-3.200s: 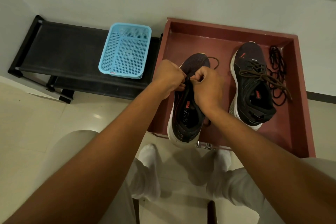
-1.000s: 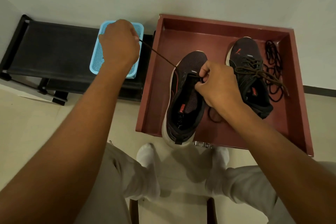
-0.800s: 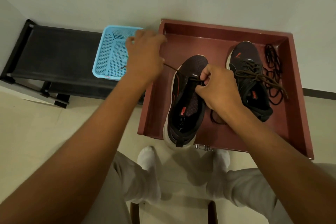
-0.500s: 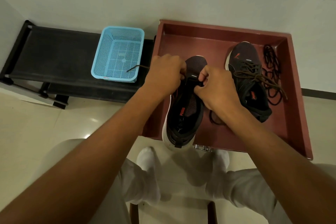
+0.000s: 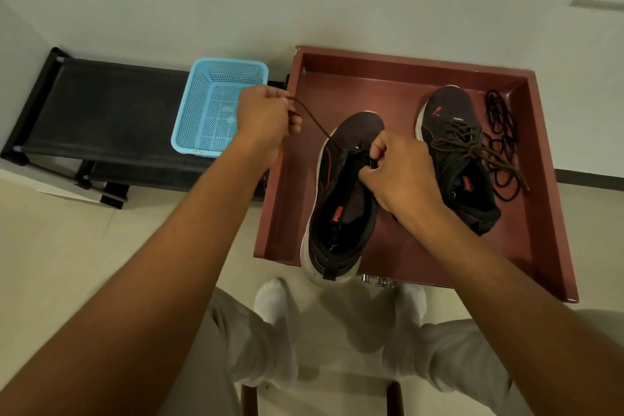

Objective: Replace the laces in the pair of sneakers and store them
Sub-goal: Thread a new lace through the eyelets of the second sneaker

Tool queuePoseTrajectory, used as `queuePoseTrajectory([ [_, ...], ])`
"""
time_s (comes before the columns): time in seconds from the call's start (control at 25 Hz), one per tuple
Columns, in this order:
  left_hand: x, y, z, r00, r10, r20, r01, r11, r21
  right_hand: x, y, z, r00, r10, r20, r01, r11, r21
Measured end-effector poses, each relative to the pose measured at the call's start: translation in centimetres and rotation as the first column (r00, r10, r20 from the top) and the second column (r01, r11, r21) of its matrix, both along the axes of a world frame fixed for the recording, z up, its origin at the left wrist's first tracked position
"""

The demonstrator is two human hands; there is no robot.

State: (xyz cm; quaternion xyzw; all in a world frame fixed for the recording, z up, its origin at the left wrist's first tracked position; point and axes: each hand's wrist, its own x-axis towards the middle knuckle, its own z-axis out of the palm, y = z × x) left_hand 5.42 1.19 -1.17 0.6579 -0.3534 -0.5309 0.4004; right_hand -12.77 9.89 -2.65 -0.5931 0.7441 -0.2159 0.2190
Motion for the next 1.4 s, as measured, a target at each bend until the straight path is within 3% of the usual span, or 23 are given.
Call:
queuePoseTrajectory([
  [0.04, -0.3, 0.5, 0.0, 0.984, -0.141, 0.106, 0.144, 0.989, -0.024, 0.0, 0.0, 0.0, 1.000, 0.003, 0.007, -0.003, 1.000, 0.001],
  [0.12, -1.2, 1.6, -0.4, 0.845, -0.387, 0.370, 0.447, 0.890, -0.090, 0.0, -0.1, -0.1, 1.000, 0.009, 0.010, -0.009, 1.000, 0.006],
  [0.2, -2.2, 2.1, -1.5, 0.676, -0.487, 0.554, 0.626, 0.775, -0.083, -0.1, -0.2, -0.1, 1.000, 0.004, 0.031, -0.004, 1.000, 0.014],
  [0.24, -2.4, 2.2, -2.1, 0.645, -0.499, 0.580, 0.645, 0.762, -0.061, -0.1, -0.2, -0.2, 0.999, -0.002, 0.048, 0.001, 1.000, 0.019],
  [0.36, -2.9, 2.2, -3.6, 0.742, -0.446, 0.500, 0.551, 0.831, -0.077, -0.2, -0.3, -0.2, 0.998, -0.021, 0.067, 0.019, 0.999, 0.029],
  [0.52, -2.8, 2.0, -3.2, 0.771, -0.320, 0.551, 0.460, 0.878, -0.133, -0.4, -0.5, -0.2, 0.996, -0.034, 0.077, 0.029, 0.997, 0.075],
  [0.88, -2.1, 0.8, -1.9, 0.941, -0.120, 0.316, 0.199, 0.953, -0.230, -0.5, -0.7, -0.3, 0.988, -0.051, 0.146, 0.030, 0.989, 0.142],
  [1.04, -1.9, 0.8, -1.5, 0.935, -0.180, 0.306, 0.240, 0.955, -0.172, -1.1, -1.0, -0.5, 0.961, -0.048, 0.274, 0.014, 0.992, 0.122],
  [1.24, -1.8, 0.7, -2.0, 0.882, -0.242, 0.405, 0.333, 0.927, -0.171, -1.8, -1.1, -0.8, 0.998, 0.070, -0.001, -0.069, 0.997, 0.043],
  [1.4, -1.5, 0.4, -2.3, 0.869, -0.234, 0.437, 0.334, 0.928, -0.167, -2.3, -1.4, -0.4, 0.996, 0.081, -0.030, -0.078, 0.992, 0.099],
])
